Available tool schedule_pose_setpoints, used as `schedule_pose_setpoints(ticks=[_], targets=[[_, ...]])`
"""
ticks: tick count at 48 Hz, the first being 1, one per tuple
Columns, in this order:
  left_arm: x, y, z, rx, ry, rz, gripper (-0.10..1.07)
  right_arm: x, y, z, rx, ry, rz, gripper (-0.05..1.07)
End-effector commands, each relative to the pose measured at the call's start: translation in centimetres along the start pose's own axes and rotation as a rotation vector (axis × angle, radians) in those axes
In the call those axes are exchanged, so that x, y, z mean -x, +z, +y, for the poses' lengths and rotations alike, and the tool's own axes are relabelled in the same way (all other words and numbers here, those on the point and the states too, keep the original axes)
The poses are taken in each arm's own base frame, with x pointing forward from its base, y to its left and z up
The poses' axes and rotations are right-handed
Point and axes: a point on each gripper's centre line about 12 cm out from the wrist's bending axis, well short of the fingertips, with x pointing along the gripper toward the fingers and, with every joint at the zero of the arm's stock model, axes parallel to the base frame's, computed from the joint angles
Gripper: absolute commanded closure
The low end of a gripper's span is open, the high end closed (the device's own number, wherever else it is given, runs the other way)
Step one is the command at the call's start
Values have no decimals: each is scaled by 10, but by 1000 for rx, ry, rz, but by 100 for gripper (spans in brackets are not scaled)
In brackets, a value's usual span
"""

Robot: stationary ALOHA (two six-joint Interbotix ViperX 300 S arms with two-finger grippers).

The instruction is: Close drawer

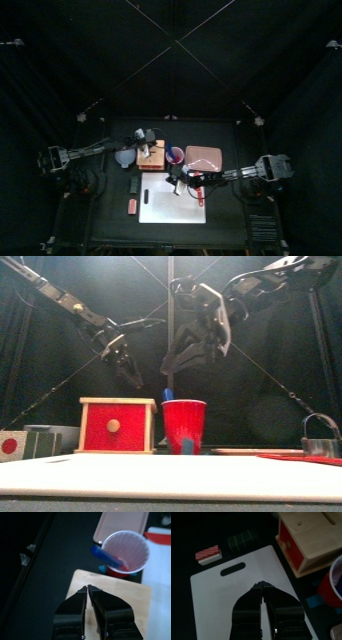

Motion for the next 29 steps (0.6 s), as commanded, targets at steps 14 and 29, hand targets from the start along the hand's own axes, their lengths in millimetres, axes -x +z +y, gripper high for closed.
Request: schedule_pose_setpoints(ticks=[14,29], targets=[[45,-9,-89,-35,-192,-314,43,47,13,-3,148,32,-116,98],[51,-29,-126,-18,-283,-347,43,65,-3,-12,89,30,-109,98]])
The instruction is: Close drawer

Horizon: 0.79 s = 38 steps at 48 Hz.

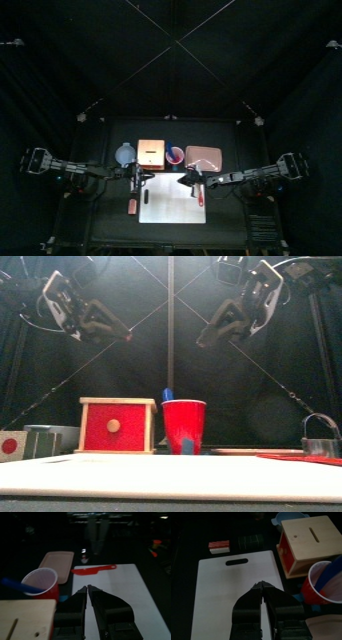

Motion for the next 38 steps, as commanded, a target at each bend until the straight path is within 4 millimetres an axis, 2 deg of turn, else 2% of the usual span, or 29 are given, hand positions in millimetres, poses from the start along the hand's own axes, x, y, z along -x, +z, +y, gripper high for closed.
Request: schedule_pose_setpoints(ticks=[1,38], targets=[[-1,0,1,30,15,-8,43,9,7,-1,-24,4,-31,98],[4,-12,12,21,57,-6,43,7,-9,-3,-89,2,18,98]])
